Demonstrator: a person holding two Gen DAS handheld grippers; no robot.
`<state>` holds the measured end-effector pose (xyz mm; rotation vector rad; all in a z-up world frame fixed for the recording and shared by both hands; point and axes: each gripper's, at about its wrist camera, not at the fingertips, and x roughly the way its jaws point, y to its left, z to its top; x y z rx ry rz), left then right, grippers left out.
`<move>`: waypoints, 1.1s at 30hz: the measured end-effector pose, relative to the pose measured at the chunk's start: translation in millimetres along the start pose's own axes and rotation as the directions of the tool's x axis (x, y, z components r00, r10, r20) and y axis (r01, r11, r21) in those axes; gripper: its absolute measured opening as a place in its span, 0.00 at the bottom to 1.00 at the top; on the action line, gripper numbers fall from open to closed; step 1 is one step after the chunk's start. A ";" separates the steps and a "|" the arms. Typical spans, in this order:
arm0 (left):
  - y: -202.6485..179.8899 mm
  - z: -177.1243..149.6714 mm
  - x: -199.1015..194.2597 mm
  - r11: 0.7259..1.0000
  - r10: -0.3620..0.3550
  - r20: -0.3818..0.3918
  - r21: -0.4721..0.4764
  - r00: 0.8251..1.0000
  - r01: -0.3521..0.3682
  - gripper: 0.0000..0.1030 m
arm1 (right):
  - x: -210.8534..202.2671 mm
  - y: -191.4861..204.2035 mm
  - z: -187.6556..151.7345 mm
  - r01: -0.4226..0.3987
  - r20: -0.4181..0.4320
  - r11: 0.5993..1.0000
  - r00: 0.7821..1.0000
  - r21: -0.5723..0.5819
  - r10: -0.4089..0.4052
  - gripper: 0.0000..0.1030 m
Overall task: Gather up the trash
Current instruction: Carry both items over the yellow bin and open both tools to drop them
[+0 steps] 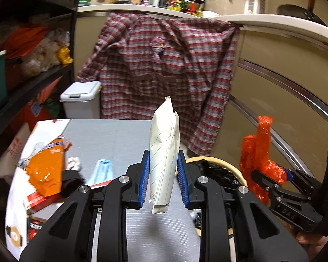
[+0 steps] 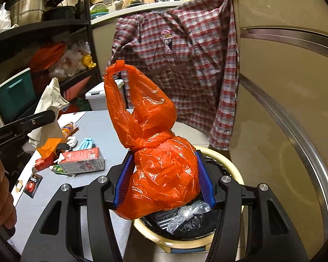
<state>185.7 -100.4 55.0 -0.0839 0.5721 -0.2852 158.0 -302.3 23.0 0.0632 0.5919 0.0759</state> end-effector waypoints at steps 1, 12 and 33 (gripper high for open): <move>-3.4 -1.3 2.6 1.000 -0.012 -0.004 0.006 1.000 0.012 0.24 | 0.7 -3.2 0.6 0.009 0.001 1.000 1.000 0.001 -0.009 0.54; -43.1 -16.0 43.0 0.993 -0.099 -0.068 0.056 0.993 0.103 0.24 | 11.0 -35.7 2.6 0.072 -0.008 0.996 0.997 0.050 -0.072 0.54; -64.5 -20.1 71.2 0.983 -0.157 -0.135 0.071 0.978 0.167 0.49 | 25.3 -64.4 2.0 0.104 -0.052 0.987 0.994 0.119 -0.099 0.65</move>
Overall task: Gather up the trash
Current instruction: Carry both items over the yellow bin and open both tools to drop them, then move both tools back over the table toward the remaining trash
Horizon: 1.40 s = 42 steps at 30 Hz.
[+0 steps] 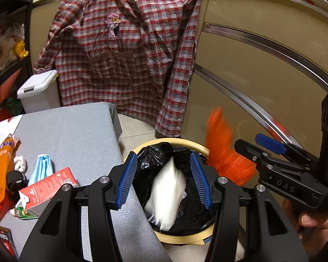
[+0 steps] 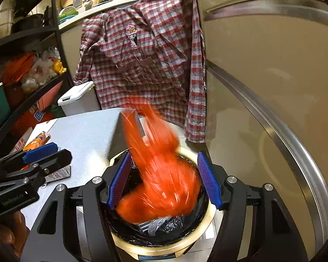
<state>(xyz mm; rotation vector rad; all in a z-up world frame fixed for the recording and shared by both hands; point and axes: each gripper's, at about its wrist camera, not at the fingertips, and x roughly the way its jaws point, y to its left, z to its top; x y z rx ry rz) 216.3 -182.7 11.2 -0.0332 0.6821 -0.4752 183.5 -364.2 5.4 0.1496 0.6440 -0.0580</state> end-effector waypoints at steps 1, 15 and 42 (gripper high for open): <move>1.6 0.1 0.2 1.000 0.003 -0.001 -0.006 1.000 -0.003 0.49 | 0.4 -1.6 0.0 -0.001 0.000 1.000 1.000 0.008 0.001 0.65; 13.0 -0.5 -11.0 0.999 0.031 0.015 -0.019 0.999 -0.030 0.49 | -2.8 -1.3 -0.4 -0.003 0.034 1.000 0.999 0.006 0.003 0.65; 159.9 -2.5 -125.0 0.955 0.248 0.102 -0.192 0.963 -0.226 0.49 | -6.3 131.0 -11.0 -0.257 0.034 0.966 0.966 -0.023 0.257 0.31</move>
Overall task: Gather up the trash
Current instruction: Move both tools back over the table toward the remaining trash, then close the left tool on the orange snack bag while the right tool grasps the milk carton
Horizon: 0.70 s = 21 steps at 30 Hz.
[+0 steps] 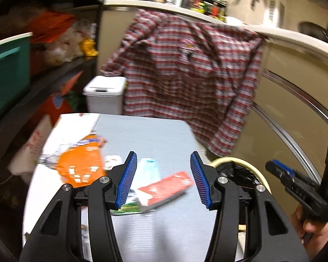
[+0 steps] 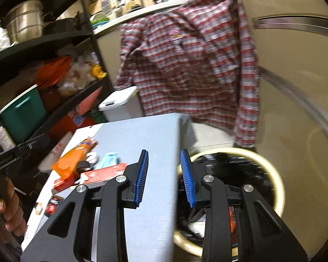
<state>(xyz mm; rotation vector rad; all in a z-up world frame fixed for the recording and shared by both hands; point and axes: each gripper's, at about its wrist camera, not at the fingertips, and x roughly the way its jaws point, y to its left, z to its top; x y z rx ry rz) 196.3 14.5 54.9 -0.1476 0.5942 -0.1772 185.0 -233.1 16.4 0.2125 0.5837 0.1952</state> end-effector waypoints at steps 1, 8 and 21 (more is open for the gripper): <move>8.2 1.2 -1.8 1.000 0.014 0.002 -0.011 1.000 -0.014 0.49 | 4.3 6.4 -0.4 -0.016 -0.010 1.000 1.000 0.000 0.016 0.31; 61.3 5.1 -12.1 0.990 0.117 0.002 -0.080 0.993 -0.116 0.49 | 51.3 67.6 -26.0 -0.158 -0.148 0.987 0.976 0.038 0.162 0.39; 114.3 -3.8 7.4 0.959 0.230 -0.068 -0.156 0.971 -0.238 0.52 | 141.2 92.5 -49.1 -0.078 -0.370 0.964 0.913 0.253 0.170 0.75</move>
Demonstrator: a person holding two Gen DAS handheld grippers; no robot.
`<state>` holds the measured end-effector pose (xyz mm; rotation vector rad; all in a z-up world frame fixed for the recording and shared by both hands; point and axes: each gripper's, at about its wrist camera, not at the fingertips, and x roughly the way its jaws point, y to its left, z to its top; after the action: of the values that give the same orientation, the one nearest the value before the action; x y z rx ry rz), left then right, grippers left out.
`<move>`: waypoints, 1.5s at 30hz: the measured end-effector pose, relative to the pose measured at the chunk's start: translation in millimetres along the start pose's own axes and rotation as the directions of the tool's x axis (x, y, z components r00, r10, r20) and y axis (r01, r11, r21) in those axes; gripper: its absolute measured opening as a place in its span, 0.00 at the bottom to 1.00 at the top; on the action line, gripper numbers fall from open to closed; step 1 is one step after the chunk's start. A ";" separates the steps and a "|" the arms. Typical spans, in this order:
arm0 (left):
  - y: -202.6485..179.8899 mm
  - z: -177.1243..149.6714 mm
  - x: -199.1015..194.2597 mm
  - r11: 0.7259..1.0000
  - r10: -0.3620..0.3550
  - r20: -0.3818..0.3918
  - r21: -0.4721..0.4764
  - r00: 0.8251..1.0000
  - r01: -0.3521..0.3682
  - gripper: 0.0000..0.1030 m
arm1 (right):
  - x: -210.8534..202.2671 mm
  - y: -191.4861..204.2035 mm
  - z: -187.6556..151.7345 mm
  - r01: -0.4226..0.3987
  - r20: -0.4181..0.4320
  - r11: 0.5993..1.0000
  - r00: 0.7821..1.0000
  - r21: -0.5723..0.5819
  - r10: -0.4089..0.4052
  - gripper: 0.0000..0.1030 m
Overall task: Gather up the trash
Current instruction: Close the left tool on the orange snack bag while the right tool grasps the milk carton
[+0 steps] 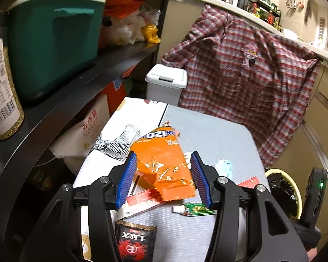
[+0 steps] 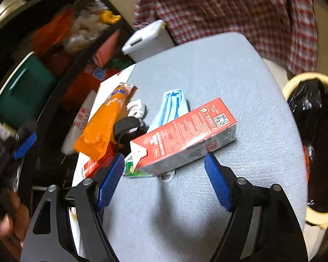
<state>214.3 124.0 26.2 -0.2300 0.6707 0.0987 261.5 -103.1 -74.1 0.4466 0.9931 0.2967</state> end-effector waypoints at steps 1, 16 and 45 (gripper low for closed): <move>2.8 -1.1 4.0 1.000 0.004 -0.008 -0.008 1.000 -0.004 0.54 | 5.2 -2.3 3.0 0.004 -0.011 0.999 1.000 0.035 -0.004 0.75; 16.2 -19.0 51.2 0.996 -0.007 -0.145 -0.087 0.989 -0.006 0.55 | 21.7 -9.7 28.9 0.151 -0.034 0.988 0.988 0.015 -0.150 0.75; 22.8 -27.4 67.7 0.992 0.008 -0.223 -0.122 0.975 -0.036 0.45 | 34.0 -1.8 40.1 0.146 -0.075 0.985 0.985 -0.086 -0.153 0.86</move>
<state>246.7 140.7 -41.1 -0.3584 0.8912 0.1382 313.4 -98.8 -81.3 0.2869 1.0847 0.2196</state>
